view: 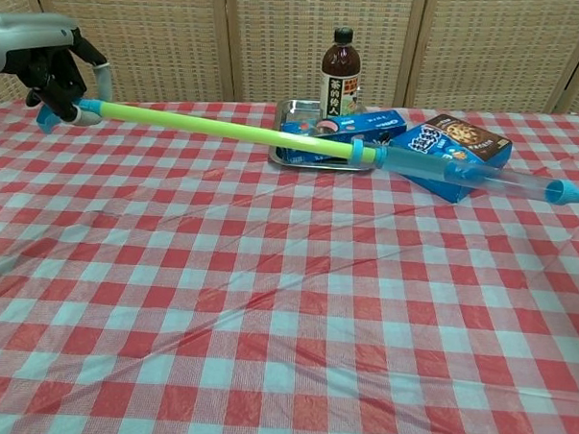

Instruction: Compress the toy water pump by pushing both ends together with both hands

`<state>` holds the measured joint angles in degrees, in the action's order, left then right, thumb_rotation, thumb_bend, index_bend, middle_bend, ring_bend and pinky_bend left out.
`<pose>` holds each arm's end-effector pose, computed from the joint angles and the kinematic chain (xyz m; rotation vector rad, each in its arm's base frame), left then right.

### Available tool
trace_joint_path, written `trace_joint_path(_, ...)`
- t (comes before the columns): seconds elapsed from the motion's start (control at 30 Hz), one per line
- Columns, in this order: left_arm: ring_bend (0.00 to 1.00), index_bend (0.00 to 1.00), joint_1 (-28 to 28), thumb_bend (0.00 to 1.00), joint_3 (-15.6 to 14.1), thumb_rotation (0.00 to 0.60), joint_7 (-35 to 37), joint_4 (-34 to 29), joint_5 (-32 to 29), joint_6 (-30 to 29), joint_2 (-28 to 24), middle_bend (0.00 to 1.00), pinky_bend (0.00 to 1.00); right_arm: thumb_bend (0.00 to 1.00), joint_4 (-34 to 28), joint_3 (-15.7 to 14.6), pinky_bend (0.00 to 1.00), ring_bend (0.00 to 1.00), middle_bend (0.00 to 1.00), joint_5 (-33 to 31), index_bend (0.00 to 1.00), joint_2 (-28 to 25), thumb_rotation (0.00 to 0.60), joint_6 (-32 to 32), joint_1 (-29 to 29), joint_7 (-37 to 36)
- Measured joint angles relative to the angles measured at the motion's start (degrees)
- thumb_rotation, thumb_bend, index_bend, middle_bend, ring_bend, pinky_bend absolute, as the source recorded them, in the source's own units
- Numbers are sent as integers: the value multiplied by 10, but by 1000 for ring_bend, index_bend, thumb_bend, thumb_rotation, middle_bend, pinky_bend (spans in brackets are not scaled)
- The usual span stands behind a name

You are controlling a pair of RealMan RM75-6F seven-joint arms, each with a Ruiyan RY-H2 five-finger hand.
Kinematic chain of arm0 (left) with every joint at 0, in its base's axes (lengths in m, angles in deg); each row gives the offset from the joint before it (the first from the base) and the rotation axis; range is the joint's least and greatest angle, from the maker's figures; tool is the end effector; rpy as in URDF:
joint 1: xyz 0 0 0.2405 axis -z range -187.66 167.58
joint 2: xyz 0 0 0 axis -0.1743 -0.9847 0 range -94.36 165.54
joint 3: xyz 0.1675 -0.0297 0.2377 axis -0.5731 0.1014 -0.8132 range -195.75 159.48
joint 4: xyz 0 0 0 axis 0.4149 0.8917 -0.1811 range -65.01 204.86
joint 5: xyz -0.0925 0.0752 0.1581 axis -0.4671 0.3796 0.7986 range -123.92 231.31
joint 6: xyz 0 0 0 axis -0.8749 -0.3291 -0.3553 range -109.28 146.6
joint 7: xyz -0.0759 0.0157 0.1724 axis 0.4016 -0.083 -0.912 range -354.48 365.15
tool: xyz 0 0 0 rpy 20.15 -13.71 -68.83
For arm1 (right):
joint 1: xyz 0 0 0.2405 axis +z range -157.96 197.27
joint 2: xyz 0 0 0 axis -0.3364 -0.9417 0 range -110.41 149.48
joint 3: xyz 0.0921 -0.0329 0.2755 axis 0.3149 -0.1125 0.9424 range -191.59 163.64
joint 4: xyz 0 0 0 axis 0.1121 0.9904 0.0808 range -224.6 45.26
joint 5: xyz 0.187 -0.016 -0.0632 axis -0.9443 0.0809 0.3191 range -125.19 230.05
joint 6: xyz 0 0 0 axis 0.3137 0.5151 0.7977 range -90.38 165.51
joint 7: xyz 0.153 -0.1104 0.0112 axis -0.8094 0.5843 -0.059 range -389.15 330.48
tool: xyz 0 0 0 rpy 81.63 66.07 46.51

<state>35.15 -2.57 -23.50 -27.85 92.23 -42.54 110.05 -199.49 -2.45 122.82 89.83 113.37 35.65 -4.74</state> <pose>-0.1807 0.4387 0.0873 -1.5499 -1.0575 -0.8280 -0.2501 -0.2997 0.1319 1.4276 -0.9622 0.9185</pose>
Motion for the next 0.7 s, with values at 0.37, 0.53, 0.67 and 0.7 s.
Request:
trace_joint_path(0.37, 797, 892, 4, 648, 2, 600, -8, -38, -12, -17, -25, 860, 688, 279, 23, 24, 319, 821, 810, -45, 398, 35, 600, -17, 38, 11)
trace_joint_path(0.53, 797, 892, 8, 648, -1, 600, -14, -43, -17, -19, -26, 860, 688, 335, 38, 36, 372, 875, 877, -73, 416, 50, 600, -26, 59, 22)
trace_joint_path(0.67, 797, 892, 9, 648, -7, 600, -15, -45, -18, -20, -25, 860, 689, 365, 50, 43, 378, 885, 891, -93, 420, 60, 600, -29, 69, 29)
trace_joint_path(0.7, 797, 892, 9, 647, -7, 600, -15, -44, -18, -21, -25, 860, 689, 368, 53, 44, 378, 885, 892, -99, 420, 62, 600, -30, 71, 31)
